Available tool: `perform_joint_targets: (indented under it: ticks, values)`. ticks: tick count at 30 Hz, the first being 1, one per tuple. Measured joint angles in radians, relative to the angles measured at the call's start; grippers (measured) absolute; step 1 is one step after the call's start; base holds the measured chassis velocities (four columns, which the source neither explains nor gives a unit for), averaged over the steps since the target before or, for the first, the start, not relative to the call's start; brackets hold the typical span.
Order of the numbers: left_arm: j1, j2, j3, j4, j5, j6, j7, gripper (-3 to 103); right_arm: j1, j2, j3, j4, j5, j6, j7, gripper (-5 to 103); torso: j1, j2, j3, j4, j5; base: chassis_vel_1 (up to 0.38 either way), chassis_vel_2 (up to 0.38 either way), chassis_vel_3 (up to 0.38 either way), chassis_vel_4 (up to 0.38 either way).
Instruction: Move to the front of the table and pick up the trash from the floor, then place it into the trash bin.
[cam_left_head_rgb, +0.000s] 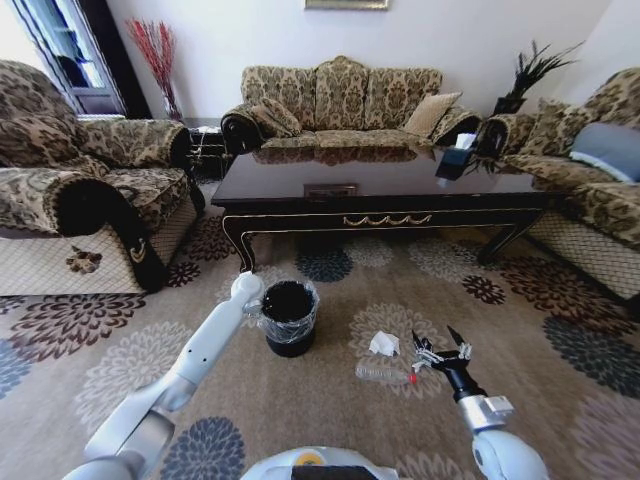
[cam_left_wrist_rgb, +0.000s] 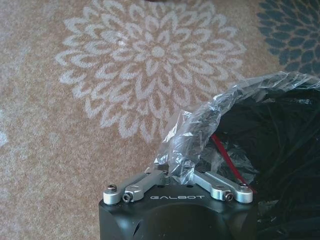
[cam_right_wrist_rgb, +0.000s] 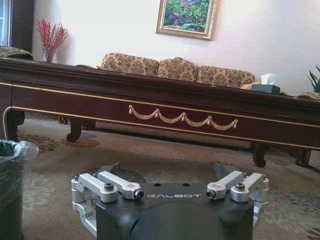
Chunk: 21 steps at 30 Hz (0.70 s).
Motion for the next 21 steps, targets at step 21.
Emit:
perform_joint_targets:
  ticks: [21]
  values:
    - [0.102,0.124,-0.035,-0.245,-0.137,0.0,-0.077,0,0.002,-0.046,0.002,-0.016,0.002,0.0,0.0,100,0.0,0.0,0.001,-0.0005,-0.0008,0.0,0.0,0.0,0.0]
